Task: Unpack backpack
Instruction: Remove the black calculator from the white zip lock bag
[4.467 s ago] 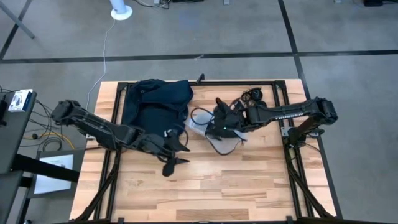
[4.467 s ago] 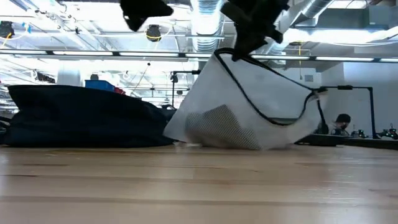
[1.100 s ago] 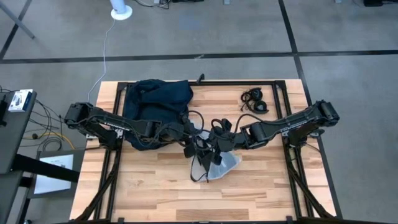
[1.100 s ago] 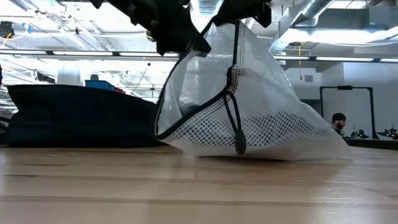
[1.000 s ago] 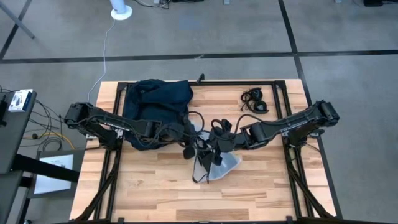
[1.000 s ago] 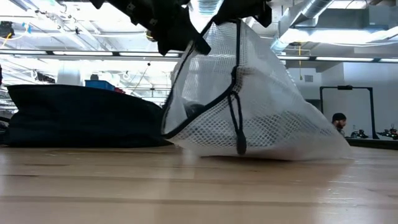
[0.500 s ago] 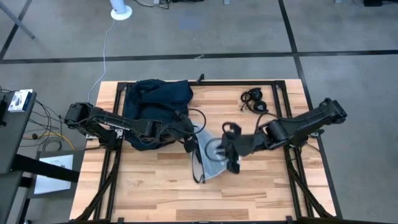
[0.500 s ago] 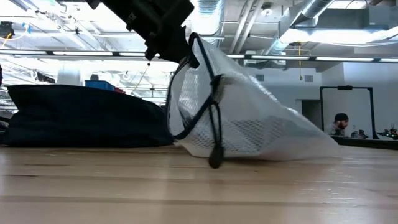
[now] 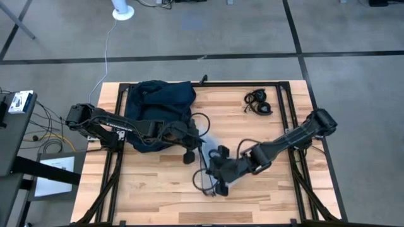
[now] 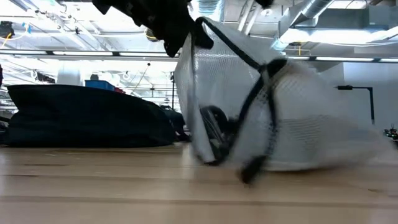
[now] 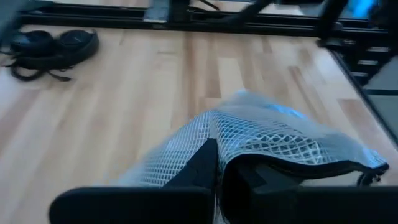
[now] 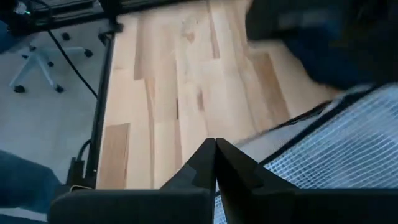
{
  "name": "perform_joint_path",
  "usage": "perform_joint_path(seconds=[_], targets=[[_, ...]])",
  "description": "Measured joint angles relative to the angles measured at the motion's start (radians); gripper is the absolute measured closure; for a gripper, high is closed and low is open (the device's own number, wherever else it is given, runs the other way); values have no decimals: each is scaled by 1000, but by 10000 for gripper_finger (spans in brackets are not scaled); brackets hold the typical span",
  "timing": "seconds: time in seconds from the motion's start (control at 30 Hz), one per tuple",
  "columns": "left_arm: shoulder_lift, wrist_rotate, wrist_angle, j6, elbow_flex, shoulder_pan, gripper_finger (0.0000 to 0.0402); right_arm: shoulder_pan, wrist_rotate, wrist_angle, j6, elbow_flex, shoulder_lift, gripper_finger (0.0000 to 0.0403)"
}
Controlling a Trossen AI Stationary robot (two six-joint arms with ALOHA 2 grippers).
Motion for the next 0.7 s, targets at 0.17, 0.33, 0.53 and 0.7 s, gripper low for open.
perform_joint_path(seconds=[0.17,0.33,0.53,0.7], targets=[[0,-15,11,-21,0,5,401,41,35,4,159,0,91,403],[0,-43,12,-31,0,32,401,73,34,7,286,-1,184,403],[0,-44,9,-31,0,51,401,98,17,-35,403,0,253,403],[0,-54,-28,-27,0,50,401,111,29,-204,504,-14,279,403]])
